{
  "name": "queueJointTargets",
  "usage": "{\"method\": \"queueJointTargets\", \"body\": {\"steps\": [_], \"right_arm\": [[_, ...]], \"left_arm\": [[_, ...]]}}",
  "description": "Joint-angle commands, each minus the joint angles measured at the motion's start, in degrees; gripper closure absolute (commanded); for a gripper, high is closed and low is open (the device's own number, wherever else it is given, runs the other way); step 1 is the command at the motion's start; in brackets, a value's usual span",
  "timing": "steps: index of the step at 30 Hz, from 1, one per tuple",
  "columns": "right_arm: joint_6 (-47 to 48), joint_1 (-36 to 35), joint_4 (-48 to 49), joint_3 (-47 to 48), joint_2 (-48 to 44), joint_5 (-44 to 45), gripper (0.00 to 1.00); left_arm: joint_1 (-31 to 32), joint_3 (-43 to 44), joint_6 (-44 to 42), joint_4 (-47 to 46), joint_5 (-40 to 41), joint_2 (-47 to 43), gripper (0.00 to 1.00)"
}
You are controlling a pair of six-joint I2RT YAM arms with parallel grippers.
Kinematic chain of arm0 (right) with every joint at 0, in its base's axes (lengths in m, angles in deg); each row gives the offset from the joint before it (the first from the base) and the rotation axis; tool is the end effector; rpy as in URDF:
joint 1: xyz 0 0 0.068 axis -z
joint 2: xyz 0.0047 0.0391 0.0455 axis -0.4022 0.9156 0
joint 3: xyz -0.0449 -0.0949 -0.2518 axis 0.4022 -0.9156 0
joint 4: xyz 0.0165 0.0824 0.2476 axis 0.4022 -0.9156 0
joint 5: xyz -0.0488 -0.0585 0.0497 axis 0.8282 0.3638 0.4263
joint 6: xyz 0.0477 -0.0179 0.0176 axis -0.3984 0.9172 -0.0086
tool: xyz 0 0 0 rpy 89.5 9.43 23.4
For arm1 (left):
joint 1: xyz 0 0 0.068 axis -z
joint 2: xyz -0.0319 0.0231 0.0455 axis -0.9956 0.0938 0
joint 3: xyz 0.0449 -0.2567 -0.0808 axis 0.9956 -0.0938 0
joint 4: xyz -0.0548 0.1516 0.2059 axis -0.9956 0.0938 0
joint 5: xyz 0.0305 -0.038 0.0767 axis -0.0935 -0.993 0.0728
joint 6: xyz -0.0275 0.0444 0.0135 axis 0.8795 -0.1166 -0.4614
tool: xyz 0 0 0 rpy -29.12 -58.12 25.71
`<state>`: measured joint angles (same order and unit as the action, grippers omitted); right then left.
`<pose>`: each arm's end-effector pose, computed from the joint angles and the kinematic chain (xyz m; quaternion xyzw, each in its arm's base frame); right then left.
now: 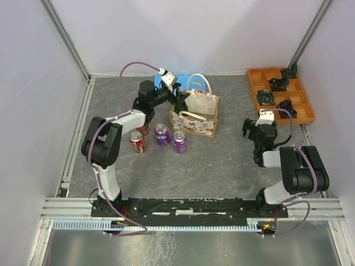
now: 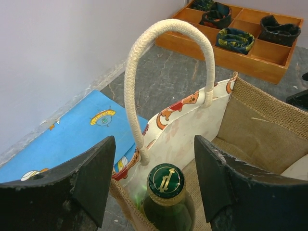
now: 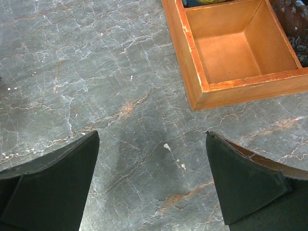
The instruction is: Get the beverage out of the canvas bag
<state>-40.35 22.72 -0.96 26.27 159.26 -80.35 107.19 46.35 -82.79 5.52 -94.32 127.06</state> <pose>0.2567 -0.0012 0.1379 0.0793 0.8075 -0.0305 0.5836 0.3971 -0.1855 0.2513 0.3501 0.6168 -0.2965 0.6396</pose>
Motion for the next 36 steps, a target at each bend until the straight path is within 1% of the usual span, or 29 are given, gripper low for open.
{"method": "queueJointTargets", "body": {"steps": [1,8,13,23,29,31,32,33,34,36], "right_arm": [[0.7,0.0,1.9,1.3,-0.2,-0.2,0.01],[0.6,0.0,1.9,1.3,-0.2,-0.2,0.01],[0.6,0.0,1.9,1.3,-0.2,-0.2,0.01],[0.6,0.1,2.0,1.3,-0.2,-0.2,0.01],[0.6,0.1,2.0,1.3,-0.2,-0.2,0.01],[0.7,0.0,1.9,1.3,-0.2,-0.2,0.01],[0.6,0.0,1.9,1.3,-0.2,-0.2,0.01],[0.6,0.0,2.0,1.3,-0.2,-0.2,0.01],[0.6,0.0,2.0,1.3,-0.2,-0.2,0.01],[0.6,0.0,2.0,1.3,-0.2,-0.2,0.01]], "left_arm": [[-0.2,-0.7,2.8,-3.2,-2.1,-1.9,0.28],[-0.2,-3.0,3.5,-5.1,-4.1,-3.2,0.28],[-0.2,-3.1,3.7,-5.1,-4.3,-2.8,0.28],[-0.2,-1.7,3.6,-4.5,-3.7,-1.2,0.42],[-0.2,-1.5,3.1,-3.1,-3.3,-0.9,0.48],[-0.2,-1.5,3.1,-2.9,-3.0,-0.7,0.55],[-0.2,-1.4,3.1,-3.0,-2.8,-0.7,0.64],[-0.2,-1.3,3.5,-3.2,-2.3,-0.7,0.91],[-0.2,-1.2,3.9,-3.8,-1.7,-0.7,0.96],[-0.2,-0.3,4.0,-4.0,-1.9,-0.7,0.97]]}}
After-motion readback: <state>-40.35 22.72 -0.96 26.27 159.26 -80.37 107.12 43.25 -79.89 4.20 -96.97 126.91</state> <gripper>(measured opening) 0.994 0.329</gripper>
